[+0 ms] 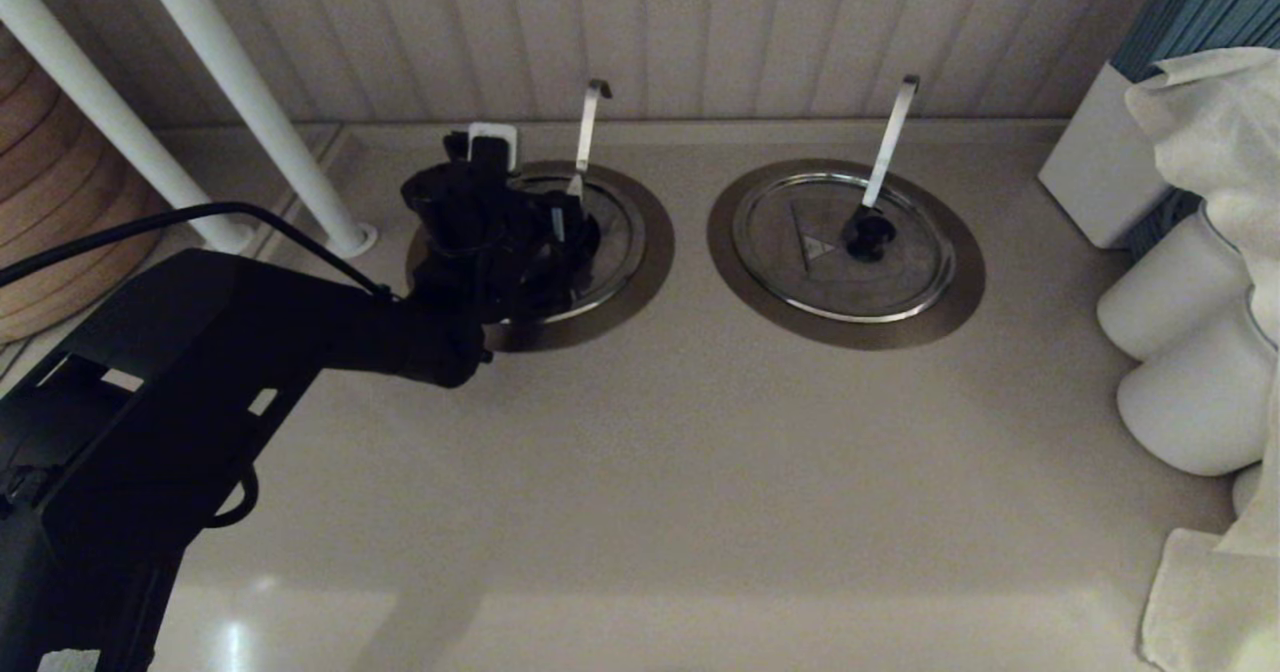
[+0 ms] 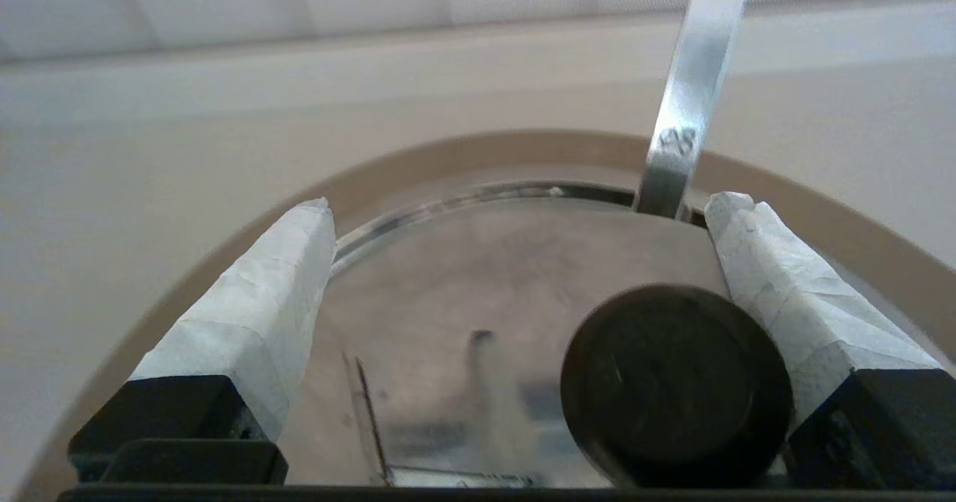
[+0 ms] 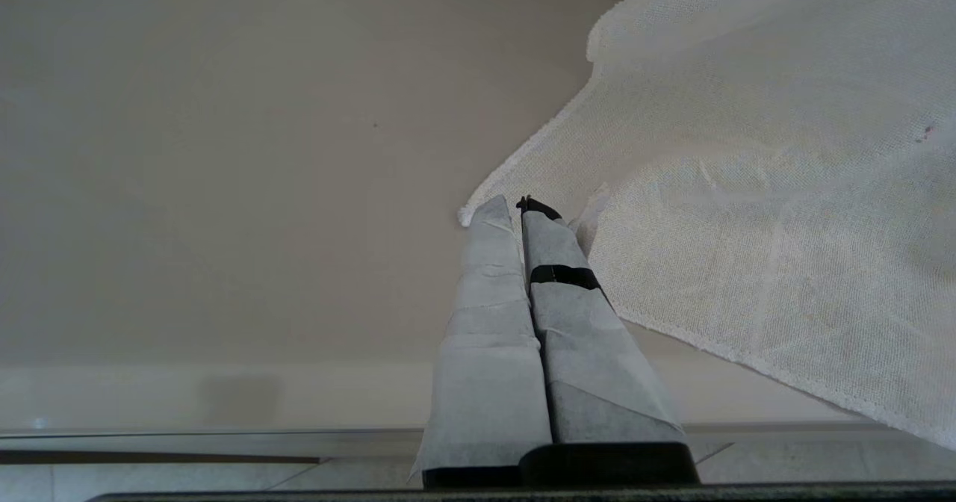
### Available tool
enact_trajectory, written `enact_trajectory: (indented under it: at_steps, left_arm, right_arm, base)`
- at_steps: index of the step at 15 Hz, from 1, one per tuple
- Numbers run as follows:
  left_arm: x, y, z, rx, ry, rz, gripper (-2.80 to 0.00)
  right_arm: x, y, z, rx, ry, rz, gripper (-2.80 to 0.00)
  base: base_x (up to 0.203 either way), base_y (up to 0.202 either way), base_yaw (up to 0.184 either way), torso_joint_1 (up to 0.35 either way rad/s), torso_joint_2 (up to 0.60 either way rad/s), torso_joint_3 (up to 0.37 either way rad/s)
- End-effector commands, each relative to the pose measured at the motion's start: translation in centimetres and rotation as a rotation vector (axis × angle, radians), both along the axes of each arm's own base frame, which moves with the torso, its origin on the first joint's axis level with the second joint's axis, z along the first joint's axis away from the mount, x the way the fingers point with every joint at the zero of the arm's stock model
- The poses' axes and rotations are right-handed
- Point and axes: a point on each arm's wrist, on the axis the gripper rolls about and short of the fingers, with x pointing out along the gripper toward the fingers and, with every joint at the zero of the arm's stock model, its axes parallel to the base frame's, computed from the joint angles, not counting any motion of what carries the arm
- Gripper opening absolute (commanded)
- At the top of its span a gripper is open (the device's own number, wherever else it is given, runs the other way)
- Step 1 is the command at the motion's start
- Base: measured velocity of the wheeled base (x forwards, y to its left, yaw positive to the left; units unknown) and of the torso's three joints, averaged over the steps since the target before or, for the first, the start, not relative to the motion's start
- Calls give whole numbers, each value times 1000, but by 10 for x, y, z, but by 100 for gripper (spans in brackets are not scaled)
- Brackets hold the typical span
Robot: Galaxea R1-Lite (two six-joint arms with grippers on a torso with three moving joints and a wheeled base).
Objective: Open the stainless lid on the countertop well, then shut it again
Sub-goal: Open the lid
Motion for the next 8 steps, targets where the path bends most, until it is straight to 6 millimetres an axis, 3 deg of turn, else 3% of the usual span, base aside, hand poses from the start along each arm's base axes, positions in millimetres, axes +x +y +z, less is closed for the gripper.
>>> enact_trajectory:
  at_steps: [1, 5, 8]
  left_arm:
    - [-1, 8, 8, -7, -21, 16, 0]
    - [2, 27, 17, -16, -43, 51, 0]
    - [3, 30, 17, -14, -43, 57, 0]
  right_arm:
    - [0, 0, 0, 0, 0, 0, -280]
    - [0, 0, 0, 0, 0, 0, -280]
    - [0, 0, 0, 0, 0, 0, -280]
  base:
    - [0, 0, 0, 0, 0, 0]
    - [0, 0, 0, 0, 0, 0]
    - [0, 0, 0, 0, 0, 0]
